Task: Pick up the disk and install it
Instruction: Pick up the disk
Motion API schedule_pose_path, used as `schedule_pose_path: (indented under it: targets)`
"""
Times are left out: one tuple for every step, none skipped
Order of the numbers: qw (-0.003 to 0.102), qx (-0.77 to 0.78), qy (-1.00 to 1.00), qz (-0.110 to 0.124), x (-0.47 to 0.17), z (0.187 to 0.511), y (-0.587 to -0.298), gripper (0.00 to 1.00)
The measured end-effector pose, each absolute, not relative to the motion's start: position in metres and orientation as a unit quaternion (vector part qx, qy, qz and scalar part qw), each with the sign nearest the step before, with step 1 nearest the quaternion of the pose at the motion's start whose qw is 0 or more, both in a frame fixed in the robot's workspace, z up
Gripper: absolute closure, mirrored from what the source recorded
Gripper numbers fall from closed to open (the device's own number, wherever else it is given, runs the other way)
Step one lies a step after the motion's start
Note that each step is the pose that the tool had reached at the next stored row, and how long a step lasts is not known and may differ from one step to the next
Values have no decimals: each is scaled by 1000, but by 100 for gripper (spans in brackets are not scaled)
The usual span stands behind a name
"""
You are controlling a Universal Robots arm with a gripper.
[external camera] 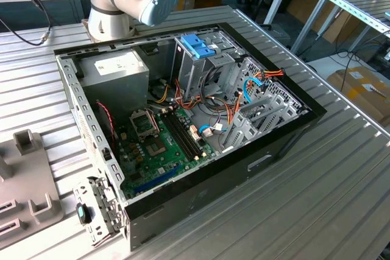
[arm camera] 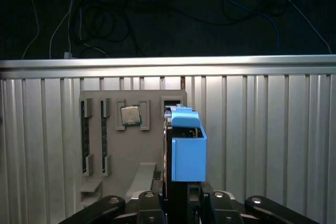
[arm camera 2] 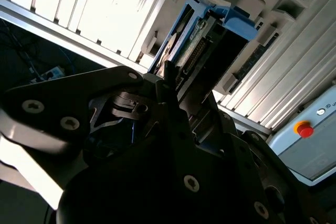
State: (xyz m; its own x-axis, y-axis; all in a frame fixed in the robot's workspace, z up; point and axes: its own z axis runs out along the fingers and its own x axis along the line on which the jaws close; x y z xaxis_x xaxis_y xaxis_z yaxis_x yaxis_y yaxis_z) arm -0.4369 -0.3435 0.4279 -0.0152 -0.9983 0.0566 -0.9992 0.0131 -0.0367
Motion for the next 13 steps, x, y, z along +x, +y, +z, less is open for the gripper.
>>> schedule_pose_path:
  targets:
    - [7,702,-712,33,-437,428,-343,65]
    - [7,702,-712,33,-437,429,-343,65]
    - [8,702,-712,33,-437,429,-343,65]
    - [8,702,-712,34,-437,429,-343,65]
    - [8,702,-712,34,-437,430,-342,65]
    - [8,702,-712,34,-437,430,-342,65]
    - [8,702,-712,34,-437,431,-342,65]
    - [9,702,-712,34,-437,431,-342,65]
    - [9,702,-712,35,-437,432,-342,65]
    - [9,702,-712,35,-437,433,-342,65]
    - [9,702,-712,35,-437,433,-341,65]
    - [9,702,-712,35,-437,433,-341,65]
    - [9,702,-712,35,-437,434,-341,65]
